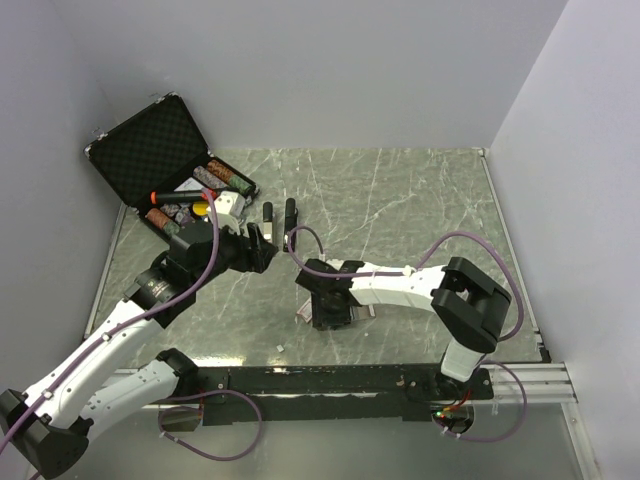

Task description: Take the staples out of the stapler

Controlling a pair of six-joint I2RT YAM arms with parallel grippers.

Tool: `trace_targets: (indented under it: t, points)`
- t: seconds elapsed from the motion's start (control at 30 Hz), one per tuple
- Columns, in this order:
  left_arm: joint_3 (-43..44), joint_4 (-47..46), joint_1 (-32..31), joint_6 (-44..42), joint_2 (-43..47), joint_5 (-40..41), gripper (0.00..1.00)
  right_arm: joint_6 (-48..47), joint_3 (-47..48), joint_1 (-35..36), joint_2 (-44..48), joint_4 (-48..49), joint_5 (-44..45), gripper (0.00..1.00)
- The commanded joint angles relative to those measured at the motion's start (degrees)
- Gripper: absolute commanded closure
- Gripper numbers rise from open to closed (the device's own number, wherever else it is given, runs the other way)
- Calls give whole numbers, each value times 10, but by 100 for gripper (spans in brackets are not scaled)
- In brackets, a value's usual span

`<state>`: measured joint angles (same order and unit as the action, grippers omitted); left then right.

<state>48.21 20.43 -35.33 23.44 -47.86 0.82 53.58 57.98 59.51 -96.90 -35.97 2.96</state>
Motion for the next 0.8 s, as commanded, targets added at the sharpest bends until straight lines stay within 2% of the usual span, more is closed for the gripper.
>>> trace_targets:
  t: [0.0, 0.47, 0.77]
  points:
    - [1, -21, 3, 4, 1, -12, 28, 17, 15, 4, -4, -6, -8, 50]
    - [3, -21, 3, 2, -14, -13, 28, 11, 16, -15, -15, 2, 3, 57]
    - [2, -21, 3, 2, -12, -13, 28, 3, 32, -16, -32, -2, 20, 57]
